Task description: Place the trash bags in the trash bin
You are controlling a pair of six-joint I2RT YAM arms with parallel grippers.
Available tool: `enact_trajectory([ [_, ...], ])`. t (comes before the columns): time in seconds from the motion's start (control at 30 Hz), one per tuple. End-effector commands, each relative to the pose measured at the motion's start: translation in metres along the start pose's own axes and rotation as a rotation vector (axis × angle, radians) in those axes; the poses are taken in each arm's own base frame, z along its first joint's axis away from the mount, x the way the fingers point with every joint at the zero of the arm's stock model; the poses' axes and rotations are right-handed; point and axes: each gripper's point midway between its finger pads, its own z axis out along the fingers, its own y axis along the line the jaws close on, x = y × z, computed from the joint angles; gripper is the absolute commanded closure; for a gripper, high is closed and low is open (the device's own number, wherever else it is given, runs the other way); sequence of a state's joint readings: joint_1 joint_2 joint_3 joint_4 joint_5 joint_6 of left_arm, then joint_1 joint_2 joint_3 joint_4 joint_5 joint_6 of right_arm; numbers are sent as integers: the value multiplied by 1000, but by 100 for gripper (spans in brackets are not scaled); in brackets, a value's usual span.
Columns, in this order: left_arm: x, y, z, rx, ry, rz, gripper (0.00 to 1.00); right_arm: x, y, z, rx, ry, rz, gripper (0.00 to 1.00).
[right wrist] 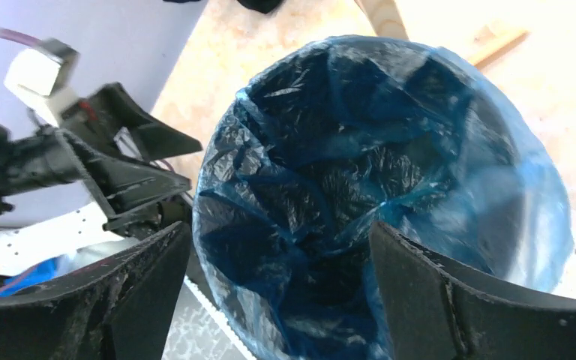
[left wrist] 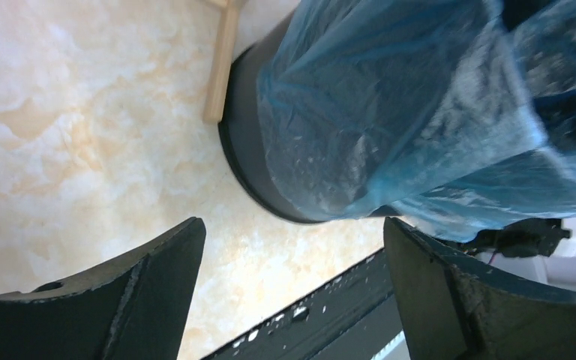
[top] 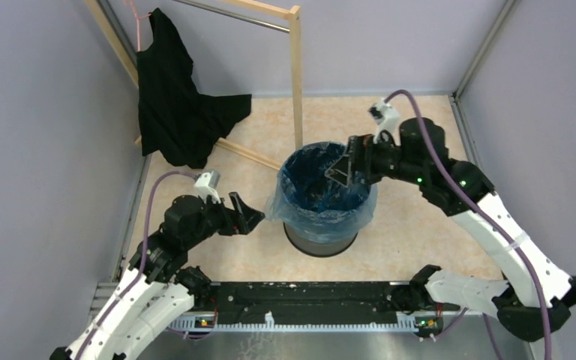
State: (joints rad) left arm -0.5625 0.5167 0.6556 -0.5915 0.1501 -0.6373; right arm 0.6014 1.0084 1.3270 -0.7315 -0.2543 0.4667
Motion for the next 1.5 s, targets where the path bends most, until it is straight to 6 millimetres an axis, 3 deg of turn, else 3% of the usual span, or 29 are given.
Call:
enact_trajectory([
  [0.0, -43, -21, -19, 67, -199, 61, 3, -13, 9, 20, 89, -14, -106, 15],
  [0.13, -41, -47, -3, 210, -154, 67, 11, 4, -26, 42, 307, 85, -149, 31],
  [0.27, -34, -53, 25, 253, -87, 30, 34, 21, -63, 47, 552, 175, -246, 42],
  [0.5, 7, -49, 68, 307, 128, -49, 68, 59, -100, 60, 775, 280, -340, 48],
  [0.6, 22, -44, 80, 309, 192, -89, 73, 73, -111, 65, 814, 302, -354, 48],
  [0.77, 29, -42, 90, 314, 224, -116, 75, 65, -99, 71, 753, 260, -348, 46],
  [0.97, 26, -42, 94, 309, 218, -116, 75, 35, -39, 74, 488, 127, -338, 30],
  [1.03, 26, -43, 95, 312, 221, -119, 75, 41, -34, 82, 437, 123, -325, 23],
  [1.2, 26, -46, 97, 324, 241, -120, 75, 98, -19, 118, 295, 251, -240, 18],
  [1.27, 25, -46, 97, 322, 239, -118, 74, 112, -5, 125, 228, 266, -220, 14],
  [1.37, 24, -47, 98, 320, 240, -119, 74, 116, 3, 127, 174, 248, -187, 9],
  [1.47, 23, -49, 100, 328, 252, -123, 74, 100, -17, 117, 262, 174, -198, 1],
])
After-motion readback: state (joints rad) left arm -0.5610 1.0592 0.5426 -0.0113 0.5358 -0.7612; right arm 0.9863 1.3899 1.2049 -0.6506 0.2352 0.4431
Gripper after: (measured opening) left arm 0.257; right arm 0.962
